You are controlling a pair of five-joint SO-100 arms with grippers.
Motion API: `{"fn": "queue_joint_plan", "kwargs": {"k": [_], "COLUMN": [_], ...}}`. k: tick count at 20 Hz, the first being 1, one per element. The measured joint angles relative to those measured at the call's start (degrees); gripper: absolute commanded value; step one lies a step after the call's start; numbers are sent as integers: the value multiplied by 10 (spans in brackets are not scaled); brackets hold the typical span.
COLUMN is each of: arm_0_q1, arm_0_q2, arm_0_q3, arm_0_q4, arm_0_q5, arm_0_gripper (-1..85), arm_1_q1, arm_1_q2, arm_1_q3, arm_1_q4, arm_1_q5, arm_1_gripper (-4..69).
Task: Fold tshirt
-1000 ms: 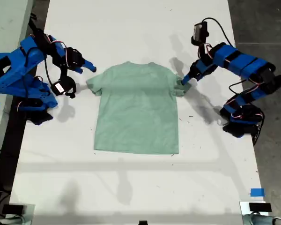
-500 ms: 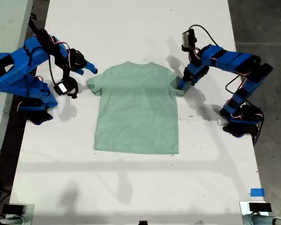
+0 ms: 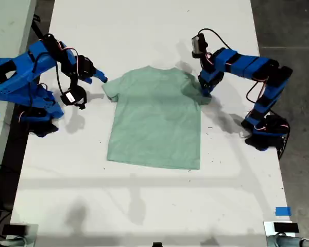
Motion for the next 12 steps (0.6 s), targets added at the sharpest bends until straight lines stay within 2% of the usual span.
{"fn": "queue_joint_plan", "kwargs": {"k": [2, 4, 6, 8, 12], "arm_0_q1": [0, 0, 0, 0, 0], "arm_0_q2": [0, 0, 0, 0, 0], "arm_0_q3": [6, 7, 10, 13, 18], "arm_0_q4": [0, -3, -5, -5, -17], "arm_0_q5": [-4, -5, -10, -11, -12], "arm_0_gripper": [228, 228, 228, 228, 228], "arm_1_q1": [-9, -22, -49, -91, -178], "arm_1_q2": [6, 19, 23, 16, -81], "arm_1_q3": [-24, -83, -172, -275, -445], "arm_1_q4": [38, 102, 171, 213, 229], "arm_1_q5": [10, 25, 43, 73, 156], "arm_1_gripper": [-9, -9, -9, -9, -9]}}
